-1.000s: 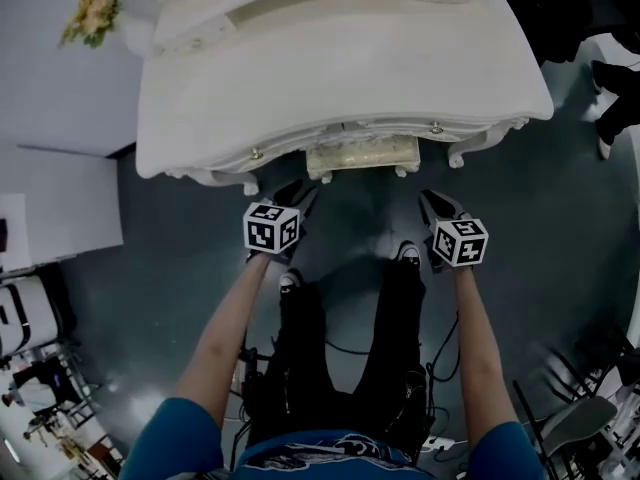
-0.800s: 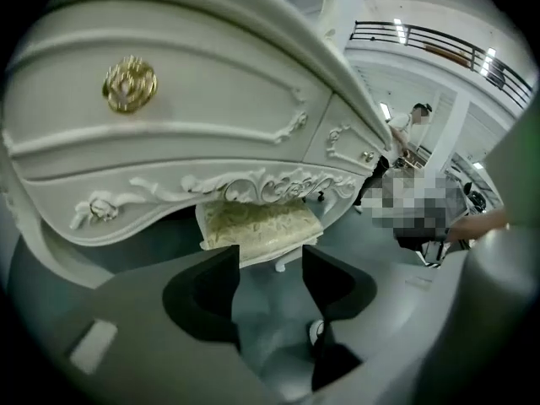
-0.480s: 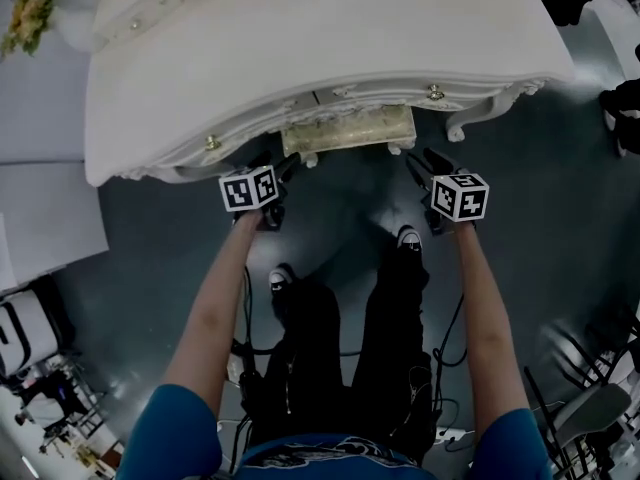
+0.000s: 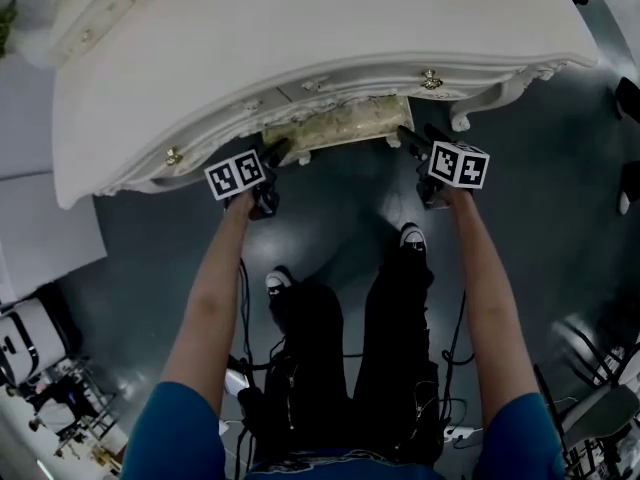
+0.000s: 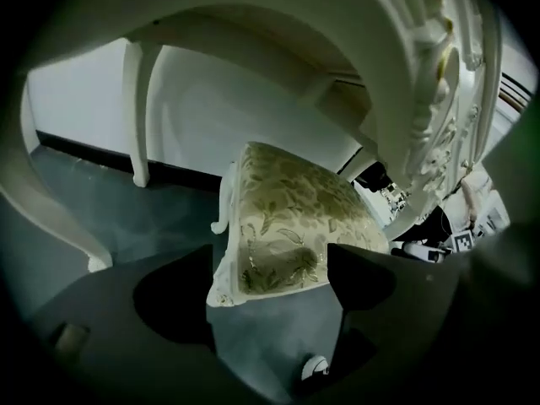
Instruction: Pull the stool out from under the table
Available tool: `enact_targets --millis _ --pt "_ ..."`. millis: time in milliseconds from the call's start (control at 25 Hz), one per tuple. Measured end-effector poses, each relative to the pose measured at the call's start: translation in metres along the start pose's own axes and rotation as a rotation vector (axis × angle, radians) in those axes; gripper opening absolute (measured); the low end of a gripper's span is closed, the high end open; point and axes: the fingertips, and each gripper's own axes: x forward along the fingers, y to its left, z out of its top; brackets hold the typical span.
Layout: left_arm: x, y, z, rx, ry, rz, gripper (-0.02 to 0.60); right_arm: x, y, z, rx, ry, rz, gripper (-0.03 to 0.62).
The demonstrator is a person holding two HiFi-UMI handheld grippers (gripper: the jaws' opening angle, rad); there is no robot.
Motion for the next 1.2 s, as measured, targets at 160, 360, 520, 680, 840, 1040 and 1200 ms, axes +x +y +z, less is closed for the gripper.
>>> enact_targets --millis 160,360,520,680,840,1040,1200 --pt "0.015 0.004 -0.003 -0.068 -0.011 -0.037 0.433 0.018 -0.008 -0.006 0.043 0.015 0.016 0.336" --pt "0.026 -0.002 -0.005 -0.155 -0.025 -0.138 0.454 0.036 -0.004 -0.011 0.068 0.042 0.048 0.331" --pt "0.031 -0.003 -0.003 -0.153 -0.024 -0.124 0.482 0.038 -0.003 -0.014 0.060 0.082 0.030 0.321" --pt "0.024 -0.010 -0.021 -0.166 -0.025 -0.119 0.474 0.025 -0.007 -0.028 0.045 0.114 -0.013 0.301" --pt "0.008 -0.013 -0.047 -0.169 -0.024 -0.113 0.476 0.006 -0.003 -0.049 0.045 0.172 -0.025 0.301" --pt "-0.013 -0.019 -0.089 -0.168 0.092 -0.117 0.479 -0.032 0.001 -0.093 0.087 0.227 -0.066 0.302" --pt "-0.030 -0.022 -0.116 -0.147 0.131 -0.109 0.482 -0.061 0.007 -0.127 0.126 0.259 -0.103 0.302"
